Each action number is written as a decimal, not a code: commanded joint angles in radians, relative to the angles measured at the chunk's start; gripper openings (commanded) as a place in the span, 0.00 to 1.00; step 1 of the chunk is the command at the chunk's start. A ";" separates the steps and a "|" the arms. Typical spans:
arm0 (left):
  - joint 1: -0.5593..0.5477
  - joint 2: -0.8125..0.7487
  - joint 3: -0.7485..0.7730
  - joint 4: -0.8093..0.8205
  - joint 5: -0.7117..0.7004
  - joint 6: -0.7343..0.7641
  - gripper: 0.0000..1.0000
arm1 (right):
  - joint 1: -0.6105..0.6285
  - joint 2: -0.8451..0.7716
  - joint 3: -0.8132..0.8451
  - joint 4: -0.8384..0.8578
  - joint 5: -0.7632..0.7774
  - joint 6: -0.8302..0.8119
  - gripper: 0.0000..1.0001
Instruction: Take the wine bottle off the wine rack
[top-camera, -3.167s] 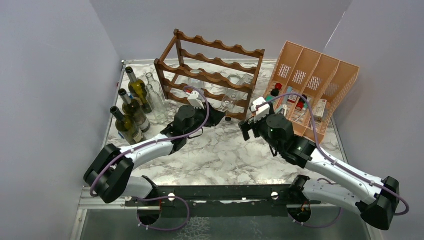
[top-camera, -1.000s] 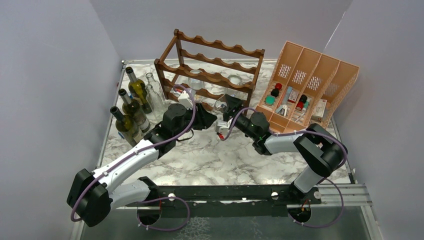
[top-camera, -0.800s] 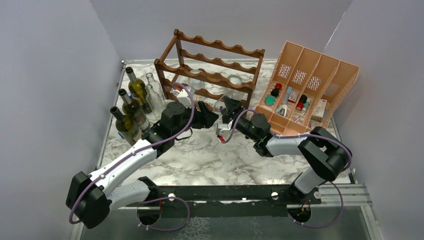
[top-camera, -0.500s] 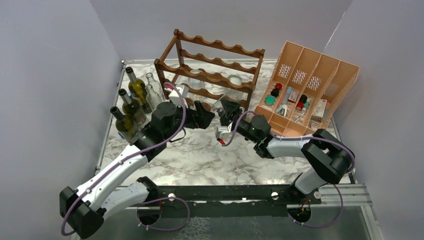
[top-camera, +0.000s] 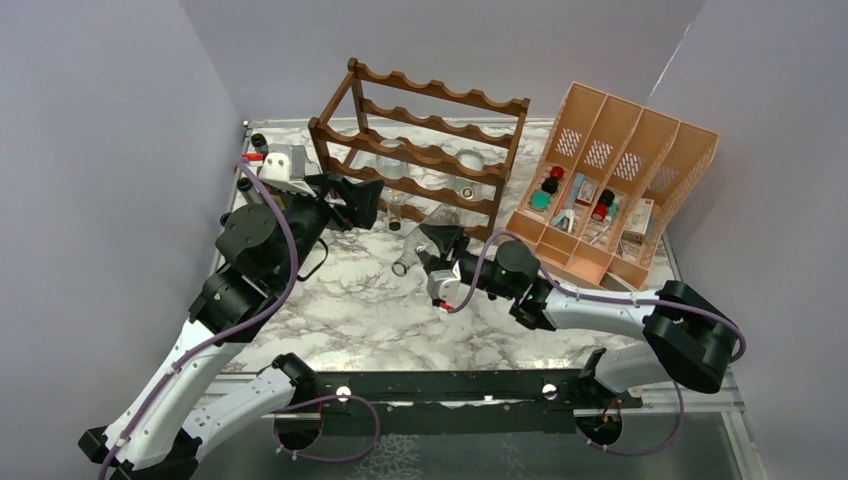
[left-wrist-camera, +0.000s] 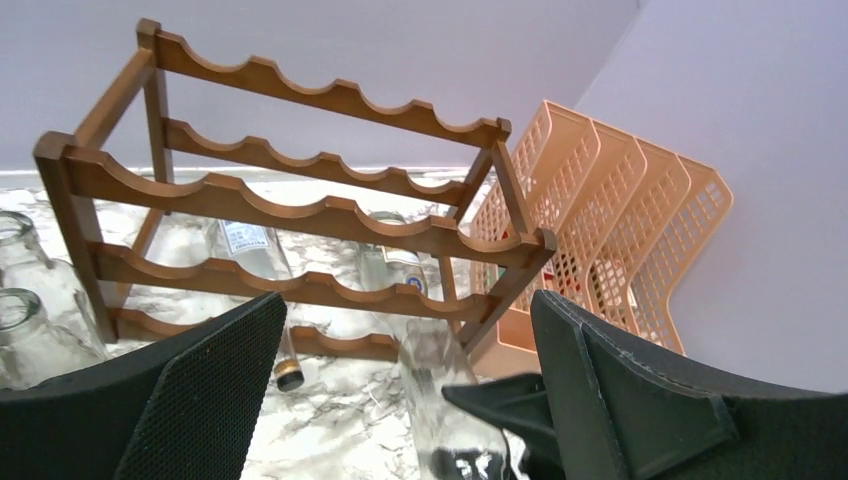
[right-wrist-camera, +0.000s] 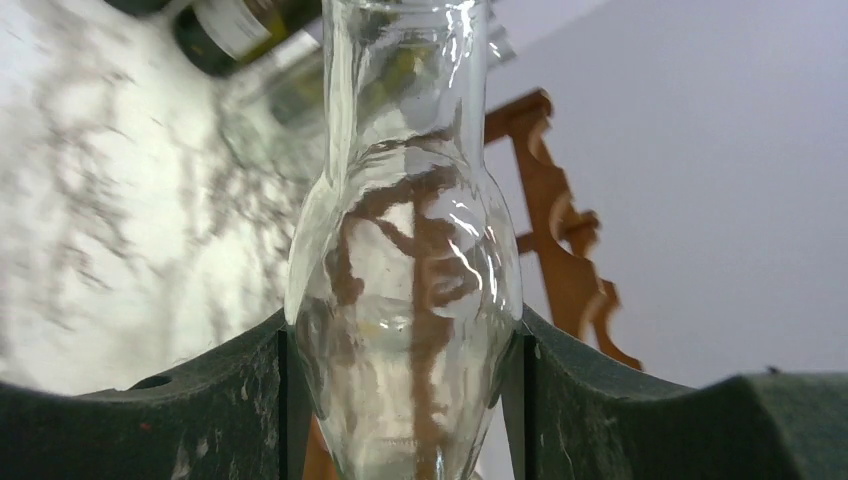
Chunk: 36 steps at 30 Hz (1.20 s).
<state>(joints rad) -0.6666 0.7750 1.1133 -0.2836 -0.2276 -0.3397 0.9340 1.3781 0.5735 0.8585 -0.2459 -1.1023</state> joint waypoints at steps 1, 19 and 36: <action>0.005 -0.005 0.022 -0.044 -0.058 0.043 0.99 | 0.046 -0.028 0.081 -0.044 -0.117 0.152 0.54; 0.005 -0.106 0.085 -0.119 -0.101 0.051 0.98 | 0.093 0.490 0.485 0.252 -0.238 1.048 0.54; 0.005 -0.166 0.085 -0.166 -0.063 0.009 0.97 | 0.156 0.898 1.047 -0.080 0.032 1.132 0.55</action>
<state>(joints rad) -0.6666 0.6167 1.2118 -0.4374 -0.3176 -0.3038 1.0740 2.2185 1.5322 0.8032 -0.3088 0.0269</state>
